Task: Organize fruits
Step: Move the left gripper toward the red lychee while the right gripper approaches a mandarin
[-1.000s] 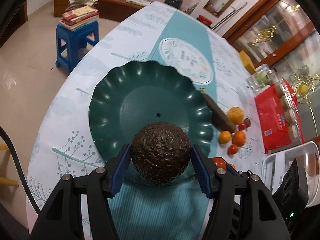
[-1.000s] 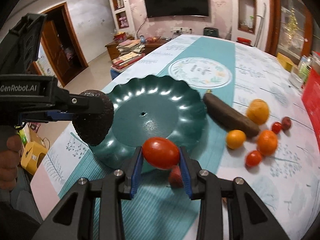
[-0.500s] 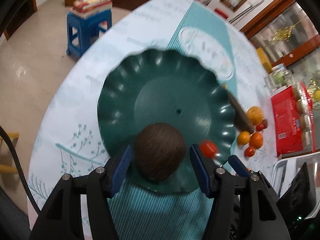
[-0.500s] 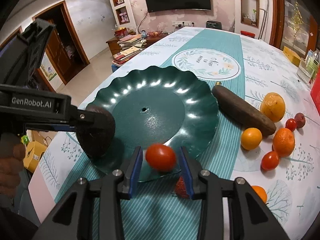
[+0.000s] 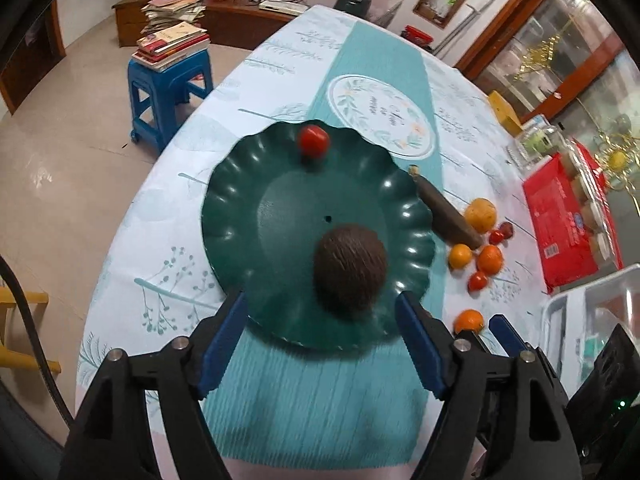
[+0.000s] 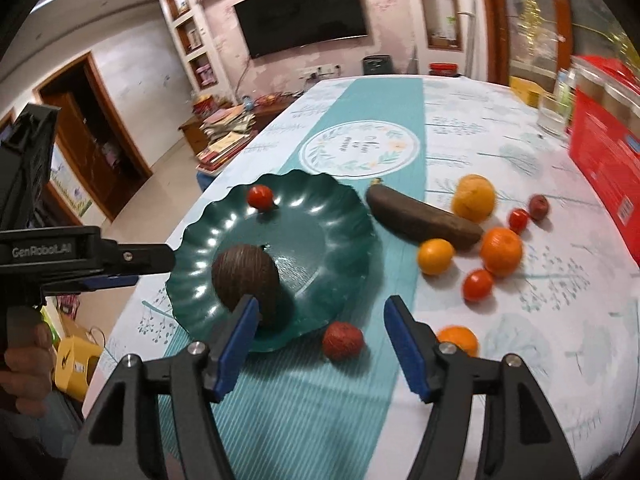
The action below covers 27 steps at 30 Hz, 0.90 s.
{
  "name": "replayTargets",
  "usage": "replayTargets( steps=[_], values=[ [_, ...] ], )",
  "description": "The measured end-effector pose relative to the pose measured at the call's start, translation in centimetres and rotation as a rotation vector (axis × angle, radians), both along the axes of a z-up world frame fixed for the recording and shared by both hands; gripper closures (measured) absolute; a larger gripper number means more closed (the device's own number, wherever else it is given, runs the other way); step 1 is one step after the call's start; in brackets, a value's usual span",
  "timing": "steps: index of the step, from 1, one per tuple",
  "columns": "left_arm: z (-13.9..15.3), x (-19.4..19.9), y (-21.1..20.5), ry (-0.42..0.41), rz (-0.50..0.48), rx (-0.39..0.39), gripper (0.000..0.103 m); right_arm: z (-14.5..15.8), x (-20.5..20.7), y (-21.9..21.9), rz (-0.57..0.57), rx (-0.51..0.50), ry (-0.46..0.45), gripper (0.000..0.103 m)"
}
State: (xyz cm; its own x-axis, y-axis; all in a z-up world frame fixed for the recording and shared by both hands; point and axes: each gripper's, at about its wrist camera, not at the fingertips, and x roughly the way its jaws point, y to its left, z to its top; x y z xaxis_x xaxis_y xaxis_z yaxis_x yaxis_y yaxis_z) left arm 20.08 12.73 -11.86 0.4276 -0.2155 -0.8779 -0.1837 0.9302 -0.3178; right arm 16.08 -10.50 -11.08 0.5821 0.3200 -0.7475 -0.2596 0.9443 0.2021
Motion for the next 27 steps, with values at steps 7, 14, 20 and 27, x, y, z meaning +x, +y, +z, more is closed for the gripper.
replayTargets(
  steps=[7,14,20,27],
  values=[
    [0.4,-2.5,-2.0,0.001,-0.063,0.002,0.028,0.1,-2.9,-3.3,-0.111,0.041,0.037,0.037],
    [-0.2,-5.1,-3.6,0.029,-0.097,-0.021,0.028,-0.5,-5.3,-6.0,-0.196,0.085,0.095,0.037],
    [-0.7,-6.7,-4.6,0.05,-0.085,-0.035,0.028,-1.2,-6.3,-7.7,-0.216,0.103,0.144,0.037],
    [-1.6,-7.5,-5.9,0.074,-0.023,-0.049,0.028,-2.1,-6.1,-9.1,-0.177,0.1,0.175,0.037]
  ],
)
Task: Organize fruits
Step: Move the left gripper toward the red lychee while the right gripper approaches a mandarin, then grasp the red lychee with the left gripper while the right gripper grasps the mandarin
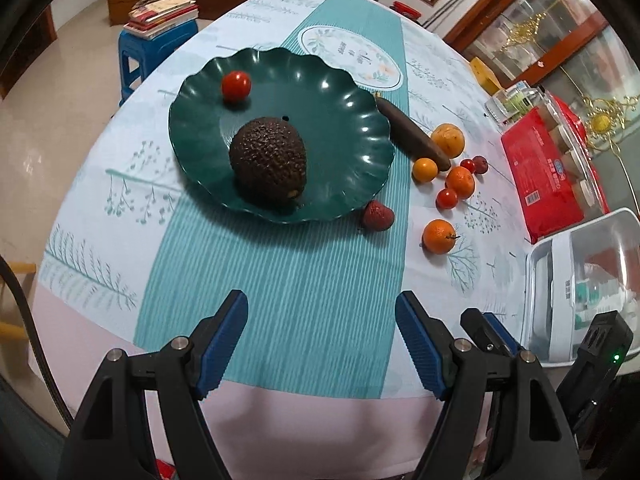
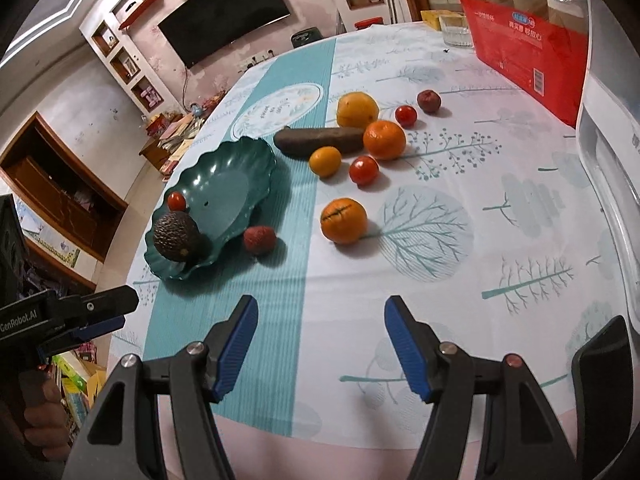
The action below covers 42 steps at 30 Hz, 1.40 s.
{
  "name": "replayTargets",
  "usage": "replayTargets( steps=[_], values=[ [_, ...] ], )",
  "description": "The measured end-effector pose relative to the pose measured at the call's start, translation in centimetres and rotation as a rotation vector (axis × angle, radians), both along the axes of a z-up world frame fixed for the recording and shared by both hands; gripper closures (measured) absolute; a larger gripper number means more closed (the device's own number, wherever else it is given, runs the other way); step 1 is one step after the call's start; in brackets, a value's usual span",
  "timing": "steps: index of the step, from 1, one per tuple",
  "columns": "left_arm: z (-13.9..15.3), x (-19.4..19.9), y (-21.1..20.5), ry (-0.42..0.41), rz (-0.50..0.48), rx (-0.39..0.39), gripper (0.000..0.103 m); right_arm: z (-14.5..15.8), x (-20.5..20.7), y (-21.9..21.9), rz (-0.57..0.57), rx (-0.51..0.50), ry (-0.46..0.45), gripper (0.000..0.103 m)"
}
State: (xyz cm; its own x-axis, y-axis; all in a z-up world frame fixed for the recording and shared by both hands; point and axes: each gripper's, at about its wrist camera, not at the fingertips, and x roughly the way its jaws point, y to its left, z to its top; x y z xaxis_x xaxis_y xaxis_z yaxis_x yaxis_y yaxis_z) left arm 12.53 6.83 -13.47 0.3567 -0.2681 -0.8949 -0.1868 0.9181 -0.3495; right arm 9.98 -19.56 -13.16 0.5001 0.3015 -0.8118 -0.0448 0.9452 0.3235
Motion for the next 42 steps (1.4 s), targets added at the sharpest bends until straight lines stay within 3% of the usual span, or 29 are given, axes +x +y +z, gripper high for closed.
replayTargets(
  steps=[15,30,38,42],
  values=[
    [-1.1,3.3,-3.9,0.062,0.18,0.002,0.028,-1.2,5.0,-2.8,0.188,-0.042,-0.005,0.037],
    [-4.2,8.0,-7.6,0.093,0.23,0.01,0.028,-3.3,7.1,-0.2,0.418,-0.129,-0.154,0.037],
    [-5.4,9.6,-7.8,0.082,0.264,0.018,0.04,-3.6,7.7,0.9,0.491,-0.186,-0.23,0.04],
    [-5.9,10.2,-7.8,0.081,0.267,0.008,0.051,-4.0,8.0,1.2,0.519,-0.202,-0.228,0.046]
  ],
)
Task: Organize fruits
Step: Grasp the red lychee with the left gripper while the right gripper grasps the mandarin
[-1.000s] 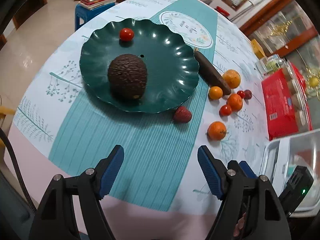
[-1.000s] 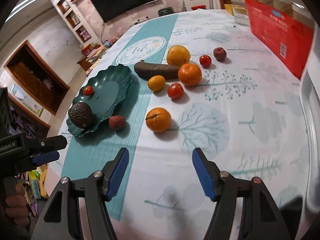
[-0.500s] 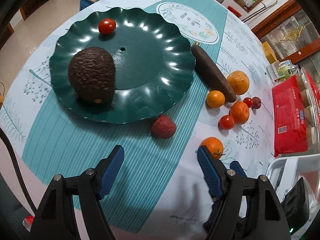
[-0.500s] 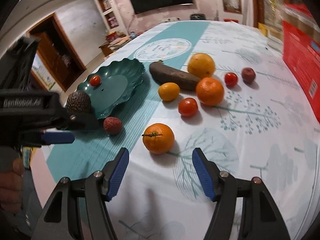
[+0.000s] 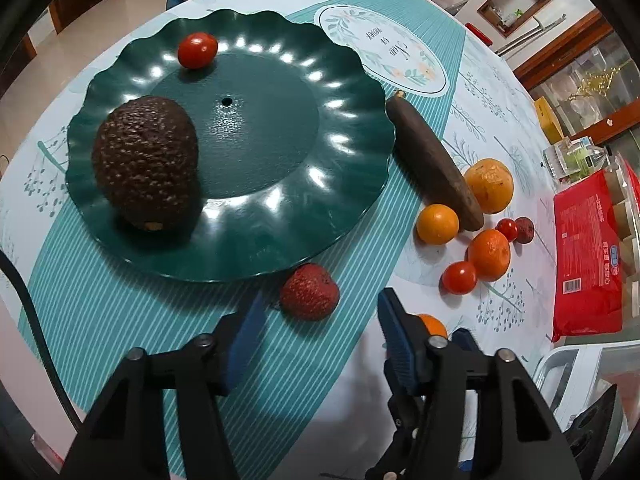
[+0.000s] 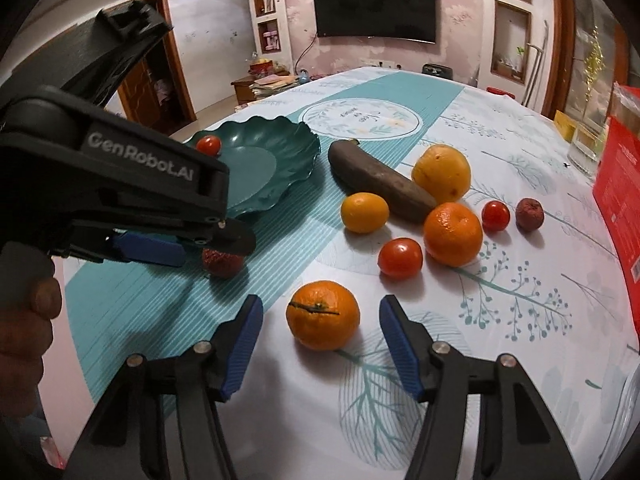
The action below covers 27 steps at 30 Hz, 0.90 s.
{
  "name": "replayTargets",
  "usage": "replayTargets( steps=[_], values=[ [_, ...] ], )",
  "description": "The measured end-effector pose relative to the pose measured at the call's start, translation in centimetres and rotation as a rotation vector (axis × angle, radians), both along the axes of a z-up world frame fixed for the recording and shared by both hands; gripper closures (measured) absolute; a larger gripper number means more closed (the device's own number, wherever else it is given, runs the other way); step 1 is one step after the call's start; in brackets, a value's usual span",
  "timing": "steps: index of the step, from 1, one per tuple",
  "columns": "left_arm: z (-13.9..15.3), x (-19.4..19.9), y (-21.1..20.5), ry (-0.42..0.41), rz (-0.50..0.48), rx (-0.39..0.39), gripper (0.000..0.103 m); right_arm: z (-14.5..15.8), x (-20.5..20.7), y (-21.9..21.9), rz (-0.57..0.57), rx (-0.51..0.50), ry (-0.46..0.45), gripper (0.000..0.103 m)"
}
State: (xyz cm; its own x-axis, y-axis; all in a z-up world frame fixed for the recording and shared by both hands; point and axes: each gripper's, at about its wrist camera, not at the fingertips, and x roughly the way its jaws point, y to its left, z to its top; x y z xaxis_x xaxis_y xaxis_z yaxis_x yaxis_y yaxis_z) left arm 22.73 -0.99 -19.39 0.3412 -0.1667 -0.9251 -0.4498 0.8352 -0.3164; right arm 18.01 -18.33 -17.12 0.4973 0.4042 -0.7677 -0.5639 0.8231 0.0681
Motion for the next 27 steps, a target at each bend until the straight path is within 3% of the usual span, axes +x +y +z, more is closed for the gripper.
replayTargets(
  steps=[7,19,27],
  values=[
    [-0.5,0.7,0.2,0.014,0.006,0.004,0.075,-0.7,0.9,0.3,0.014,-0.023,0.035,0.06],
    [0.0,0.6,-0.3,0.027,-0.018,0.005,0.077,-0.5,1.4,-0.4,-0.004,-0.013,0.121,0.062],
    [2.1,-1.9,-0.4,0.0,-0.047,0.007,0.077,0.2,0.5,-1.9,-0.097,-0.017,0.178,0.062]
  ],
)
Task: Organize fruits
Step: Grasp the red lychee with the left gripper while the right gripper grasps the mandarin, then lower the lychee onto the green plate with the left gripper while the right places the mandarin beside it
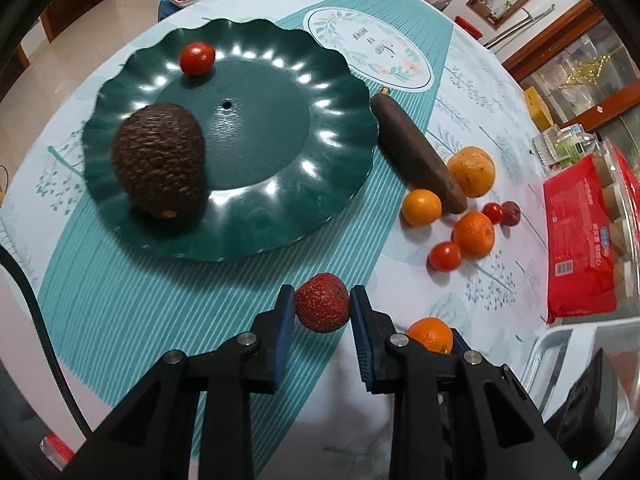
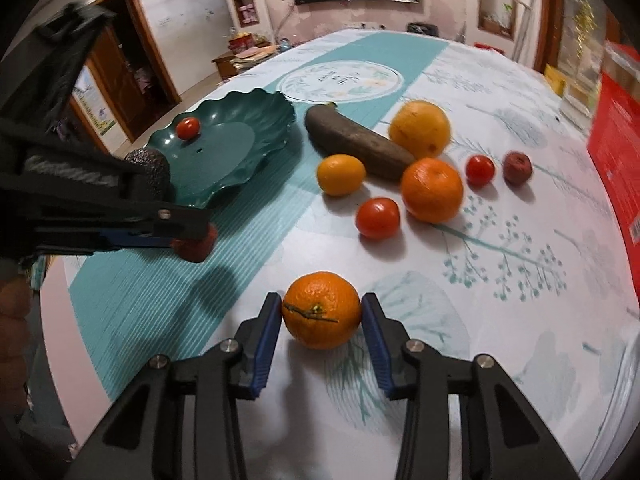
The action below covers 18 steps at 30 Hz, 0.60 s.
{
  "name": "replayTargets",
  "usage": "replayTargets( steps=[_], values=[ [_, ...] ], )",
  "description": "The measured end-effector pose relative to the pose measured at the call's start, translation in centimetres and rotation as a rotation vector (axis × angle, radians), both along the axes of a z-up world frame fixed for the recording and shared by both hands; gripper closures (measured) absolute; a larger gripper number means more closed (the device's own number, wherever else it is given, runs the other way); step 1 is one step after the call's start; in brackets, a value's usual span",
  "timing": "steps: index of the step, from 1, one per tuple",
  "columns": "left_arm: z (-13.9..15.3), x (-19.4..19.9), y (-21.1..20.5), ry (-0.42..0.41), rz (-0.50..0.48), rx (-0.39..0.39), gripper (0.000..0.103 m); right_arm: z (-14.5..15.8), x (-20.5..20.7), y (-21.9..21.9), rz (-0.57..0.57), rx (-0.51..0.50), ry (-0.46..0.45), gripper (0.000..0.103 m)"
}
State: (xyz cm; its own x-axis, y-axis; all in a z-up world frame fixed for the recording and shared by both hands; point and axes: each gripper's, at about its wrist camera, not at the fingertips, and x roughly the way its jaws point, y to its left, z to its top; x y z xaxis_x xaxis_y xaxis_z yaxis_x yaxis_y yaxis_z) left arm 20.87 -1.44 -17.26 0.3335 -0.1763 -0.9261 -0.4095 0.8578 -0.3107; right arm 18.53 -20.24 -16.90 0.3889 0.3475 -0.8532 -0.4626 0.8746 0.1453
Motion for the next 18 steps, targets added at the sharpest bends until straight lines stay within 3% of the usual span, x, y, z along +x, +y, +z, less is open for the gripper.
replayTargets(
  steps=[12,18],
  values=[
    [2.4,-4.5,4.1,-0.008,-0.036,0.015,0.077,1.6,-2.6,0.2,-0.114,-0.034,0.02,0.062],
    [3.9,-5.1,9.1,-0.031,-0.027,0.046,0.077,2.4,-3.9,2.2,-0.182,-0.054,0.004,0.062]
  ],
)
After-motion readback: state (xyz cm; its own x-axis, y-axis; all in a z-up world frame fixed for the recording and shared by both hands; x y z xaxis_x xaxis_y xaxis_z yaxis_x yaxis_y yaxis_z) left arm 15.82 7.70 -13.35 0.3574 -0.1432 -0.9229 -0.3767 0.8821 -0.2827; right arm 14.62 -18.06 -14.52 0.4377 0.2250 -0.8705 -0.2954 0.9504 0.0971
